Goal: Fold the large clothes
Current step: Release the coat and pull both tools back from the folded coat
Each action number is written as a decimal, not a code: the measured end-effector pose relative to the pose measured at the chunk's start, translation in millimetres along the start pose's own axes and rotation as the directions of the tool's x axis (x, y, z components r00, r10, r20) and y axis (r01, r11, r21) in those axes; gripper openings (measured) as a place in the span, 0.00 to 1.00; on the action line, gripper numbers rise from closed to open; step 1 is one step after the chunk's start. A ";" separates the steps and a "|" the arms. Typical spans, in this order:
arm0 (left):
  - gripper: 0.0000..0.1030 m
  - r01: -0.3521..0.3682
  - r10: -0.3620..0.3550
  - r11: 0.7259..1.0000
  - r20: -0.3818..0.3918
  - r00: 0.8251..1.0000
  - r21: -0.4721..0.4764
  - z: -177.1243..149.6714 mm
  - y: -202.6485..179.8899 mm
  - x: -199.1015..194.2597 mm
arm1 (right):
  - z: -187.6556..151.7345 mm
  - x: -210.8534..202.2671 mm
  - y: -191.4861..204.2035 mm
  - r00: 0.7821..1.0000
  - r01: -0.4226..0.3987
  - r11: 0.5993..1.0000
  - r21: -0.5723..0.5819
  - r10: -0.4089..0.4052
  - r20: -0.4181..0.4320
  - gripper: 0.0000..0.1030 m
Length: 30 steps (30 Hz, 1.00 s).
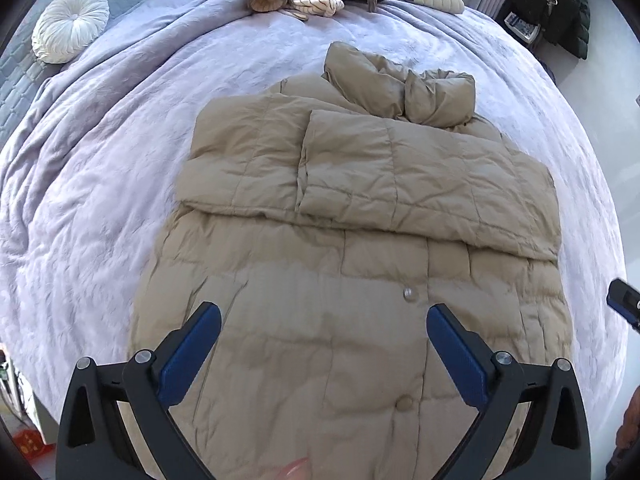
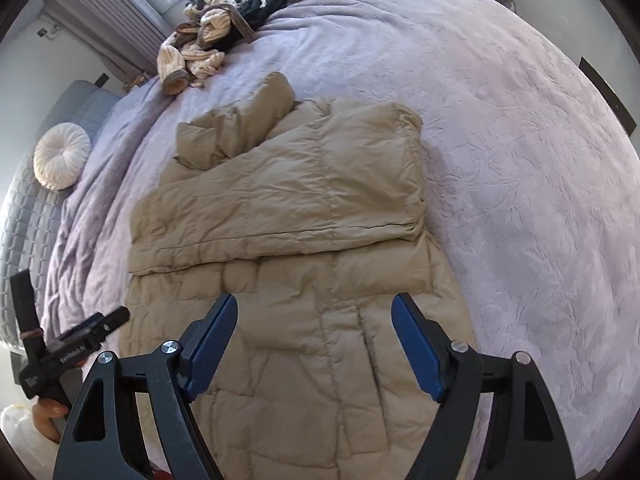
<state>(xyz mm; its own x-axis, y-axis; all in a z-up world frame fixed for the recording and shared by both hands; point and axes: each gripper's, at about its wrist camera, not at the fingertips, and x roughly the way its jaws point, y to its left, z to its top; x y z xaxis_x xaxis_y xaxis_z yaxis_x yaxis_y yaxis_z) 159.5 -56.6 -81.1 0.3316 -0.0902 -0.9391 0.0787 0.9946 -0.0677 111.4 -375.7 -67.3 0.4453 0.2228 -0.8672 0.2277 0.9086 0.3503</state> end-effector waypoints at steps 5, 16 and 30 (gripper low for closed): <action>1.00 -0.034 0.034 0.999 0.003 0.999 -0.032 -19.4 6.7 -19.5 | -8.4 -9.8 4.3 1.000 -0.026 1.000 0.009 0.026 0.009 1.00; 1.00 -0.050 0.043 0.994 -0.069 0.997 -0.100 -68.3 55.3 -33.3 | -41.5 -11.1 -5.0 0.991 -0.059 0.993 0.104 0.070 -0.110 1.00; 1.00 0.006 -0.016 0.994 -0.101 0.995 -0.105 -135.4 111.2 -38.2 | -135.0 -12.9 3.2 0.987 -0.077 0.945 0.317 0.117 -0.111 1.00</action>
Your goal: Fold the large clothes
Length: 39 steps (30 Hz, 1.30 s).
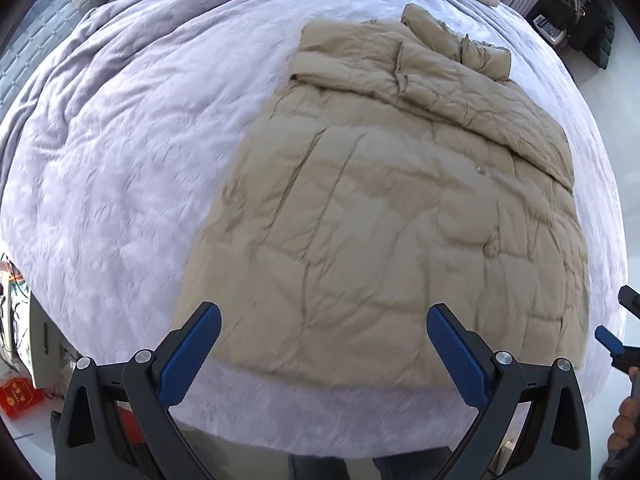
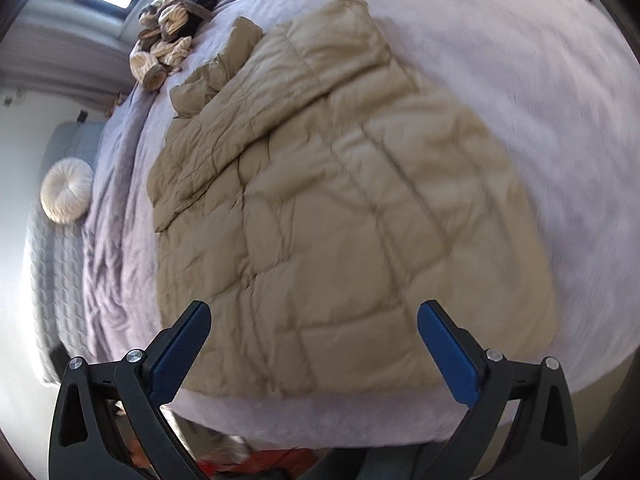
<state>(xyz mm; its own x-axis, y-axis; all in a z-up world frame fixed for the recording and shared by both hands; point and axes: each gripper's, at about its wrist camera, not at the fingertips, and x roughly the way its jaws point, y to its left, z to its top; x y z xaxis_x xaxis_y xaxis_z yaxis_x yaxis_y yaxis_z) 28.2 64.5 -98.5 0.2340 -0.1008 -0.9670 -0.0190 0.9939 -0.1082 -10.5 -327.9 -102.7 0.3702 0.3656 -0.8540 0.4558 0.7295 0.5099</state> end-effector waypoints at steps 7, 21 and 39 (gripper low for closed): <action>1.00 0.017 -0.017 1.000 -0.021 1.000 0.001 -17.0 27.8 2.6 | -38.7 4.2 -4.6 0.999 -0.039 0.996 0.085 0.039 -0.007 1.00; 1.00 0.129 -0.155 0.980 -0.171 0.973 -0.151 -47.5 87.1 49.3 | -75.1 30.1 -29.6 0.992 -0.068 0.971 0.230 0.090 -0.088 1.00; 1.00 0.393 -0.483 0.838 -0.179 0.857 -0.377 -34.4 70.3 122.5 | -75.1 53.5 -117.7 0.976 -0.209 0.812 0.544 0.204 0.072 1.00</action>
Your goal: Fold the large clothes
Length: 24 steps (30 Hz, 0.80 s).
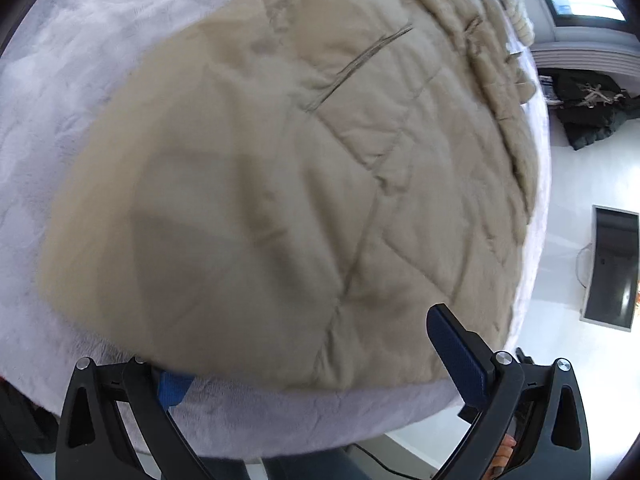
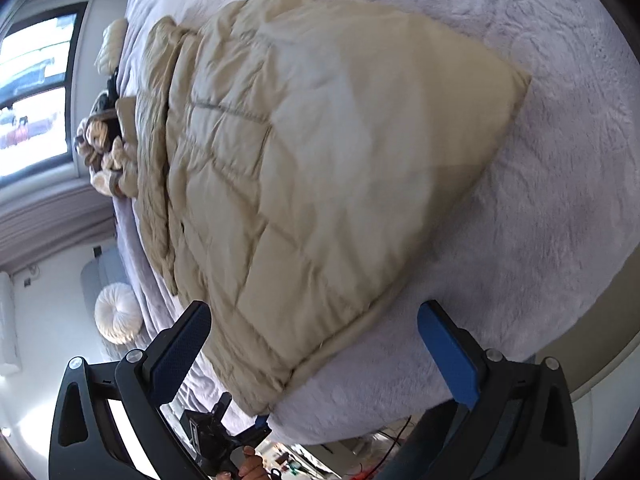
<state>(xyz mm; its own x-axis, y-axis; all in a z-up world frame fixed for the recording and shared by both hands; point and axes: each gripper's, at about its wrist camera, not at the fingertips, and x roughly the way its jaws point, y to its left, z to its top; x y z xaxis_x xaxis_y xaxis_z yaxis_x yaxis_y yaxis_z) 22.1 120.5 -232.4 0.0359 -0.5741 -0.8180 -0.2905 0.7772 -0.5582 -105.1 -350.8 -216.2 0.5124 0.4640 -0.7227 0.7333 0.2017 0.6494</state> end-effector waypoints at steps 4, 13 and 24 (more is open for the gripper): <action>1.00 -0.032 0.032 0.999 0.018 0.999 0.008 1.8 -1.6 6.3 | 12.2 1.9 -11.6 0.999 -0.028 0.999 0.042 0.027 0.038 1.00; 0.33 0.058 -0.057 0.998 0.074 0.996 -0.014 6.7 2.1 -16.7 | 22.5 11.5 -7.6 0.976 -0.217 0.974 0.070 0.215 0.042 1.00; 0.11 0.172 -0.179 0.983 0.142 0.974 0.062 14.2 -32.9 -64.8 | 34.1 13.0 4.3 0.980 -0.197 0.979 0.057 0.197 -0.006 0.11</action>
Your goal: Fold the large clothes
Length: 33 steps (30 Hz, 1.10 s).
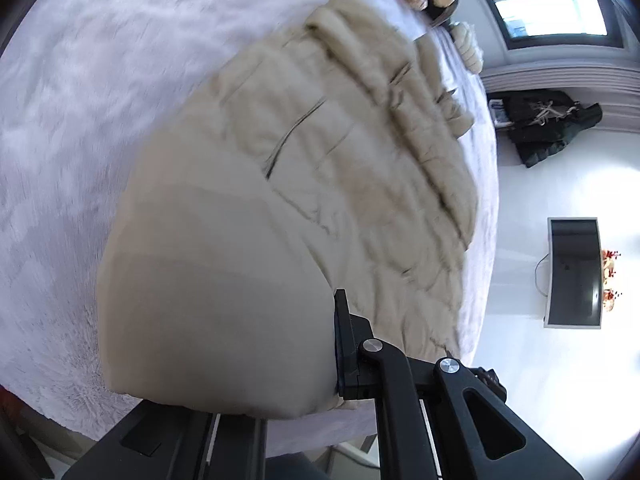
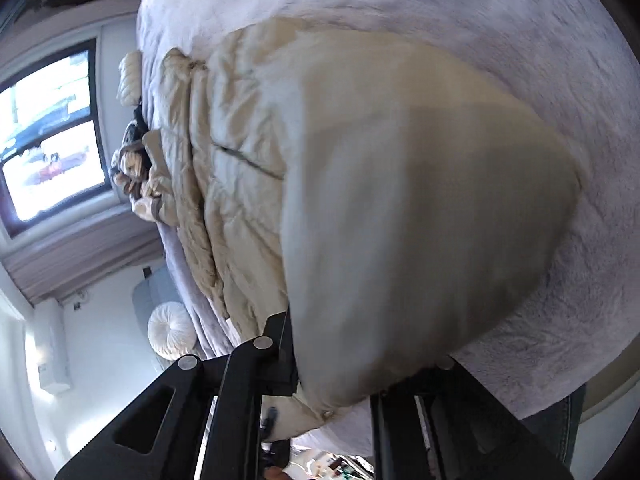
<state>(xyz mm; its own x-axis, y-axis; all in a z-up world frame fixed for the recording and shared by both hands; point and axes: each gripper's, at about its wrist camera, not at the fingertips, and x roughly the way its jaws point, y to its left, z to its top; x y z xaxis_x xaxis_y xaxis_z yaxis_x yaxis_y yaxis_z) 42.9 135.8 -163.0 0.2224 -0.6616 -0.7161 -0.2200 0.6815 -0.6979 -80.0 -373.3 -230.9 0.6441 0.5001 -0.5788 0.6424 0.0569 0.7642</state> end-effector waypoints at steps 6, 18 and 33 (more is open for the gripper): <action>0.11 0.040 -0.044 0.998 0.078 0.996 0.047 33.5 -47.0 -29.5 | 16.2 -15.1 75.1 0.999 -0.026 0.978 -0.205 0.019 -0.034 0.10; 0.11 -0.047 -0.019 0.974 0.283 0.959 0.223 169.4 -179.4 -25.3 | 95.6 24.9 272.6 0.996 -0.016 0.826 -0.564 -0.035 -0.079 0.10; 0.14 -0.300 0.260 0.917 0.176 0.949 0.263 284.0 -152.7 99.1 | 176.2 166.1 324.1 0.973 0.196 0.803 -0.562 -0.231 0.010 0.10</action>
<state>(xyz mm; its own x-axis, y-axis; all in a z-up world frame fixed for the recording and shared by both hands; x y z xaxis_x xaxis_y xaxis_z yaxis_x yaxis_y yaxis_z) 368.3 55.0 -125.7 0.3209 -0.3957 -0.8605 -0.0188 0.9057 -0.4235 308.4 -424.0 -129.4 0.4825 0.4647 -0.7424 0.4090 0.6300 0.6602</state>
